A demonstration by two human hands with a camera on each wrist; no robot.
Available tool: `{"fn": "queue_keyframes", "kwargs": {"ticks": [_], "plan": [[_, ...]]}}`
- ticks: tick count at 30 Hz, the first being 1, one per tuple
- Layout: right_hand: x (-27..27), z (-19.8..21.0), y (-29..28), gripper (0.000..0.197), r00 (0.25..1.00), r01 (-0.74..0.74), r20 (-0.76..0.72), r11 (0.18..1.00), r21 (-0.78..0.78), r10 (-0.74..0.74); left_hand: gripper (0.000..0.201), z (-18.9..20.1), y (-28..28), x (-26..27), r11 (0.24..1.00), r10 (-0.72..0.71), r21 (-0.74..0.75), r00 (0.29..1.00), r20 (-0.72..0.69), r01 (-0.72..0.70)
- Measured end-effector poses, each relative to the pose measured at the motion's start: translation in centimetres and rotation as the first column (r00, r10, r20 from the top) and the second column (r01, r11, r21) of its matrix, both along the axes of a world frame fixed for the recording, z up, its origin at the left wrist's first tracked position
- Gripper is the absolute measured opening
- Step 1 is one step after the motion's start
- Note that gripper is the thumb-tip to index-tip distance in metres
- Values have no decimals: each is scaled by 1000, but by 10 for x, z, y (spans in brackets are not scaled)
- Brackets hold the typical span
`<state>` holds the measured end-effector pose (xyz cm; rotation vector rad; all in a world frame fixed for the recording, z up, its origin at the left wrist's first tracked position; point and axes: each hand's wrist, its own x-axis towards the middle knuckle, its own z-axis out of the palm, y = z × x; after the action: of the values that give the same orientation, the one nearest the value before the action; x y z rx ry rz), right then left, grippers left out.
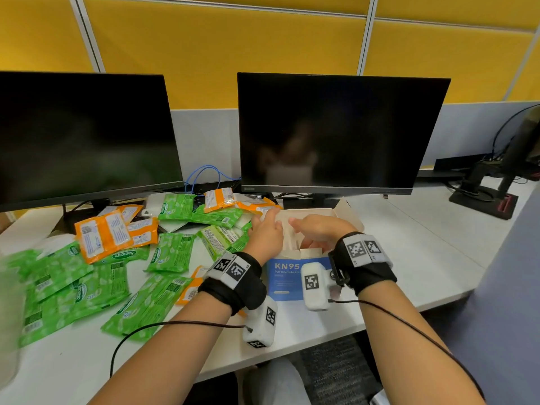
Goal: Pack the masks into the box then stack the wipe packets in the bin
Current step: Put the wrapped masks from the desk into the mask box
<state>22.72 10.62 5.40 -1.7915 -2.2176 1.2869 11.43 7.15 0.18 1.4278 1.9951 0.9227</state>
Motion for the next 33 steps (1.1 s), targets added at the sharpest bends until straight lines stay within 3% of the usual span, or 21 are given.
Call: {"fn": "queue_keyframes", "kwargs": {"ticks": [8,14,18,21,25,28,30,33], "plan": [[7,-5,5,36,1000,4,6,1000,22,-4,44,2,0,0,1000,-20,25,997,71,18],[5,-7,2,51,999,-45,15,995,87,44,36,1,0,0,999,-37,42,998,49,35],[2,-11,6,56,995,-60,87,986,158,47,39,-1,2,-4,995,-31,96,991,129,19],[2,-11,10,63,1000,2,26,972,237,-9,41,-1,3,-12,995,-79,67,992,100,73],[-5,0,6,60,1000,-13,10,934,357,10,46,10,-3,-35,981,-97,172,995,14,93],[-31,16,-6,53,975,80,-218,833,547,50,47,20,-15,-63,962,-106,252,994,-24,108],[-59,28,-16,41,924,105,-348,774,625,157,47,23,-25,-88,970,-65,231,996,-63,78],[-111,33,-31,30,843,21,-430,781,625,321,38,19,-38,-130,986,6,169,992,-125,15]]}}
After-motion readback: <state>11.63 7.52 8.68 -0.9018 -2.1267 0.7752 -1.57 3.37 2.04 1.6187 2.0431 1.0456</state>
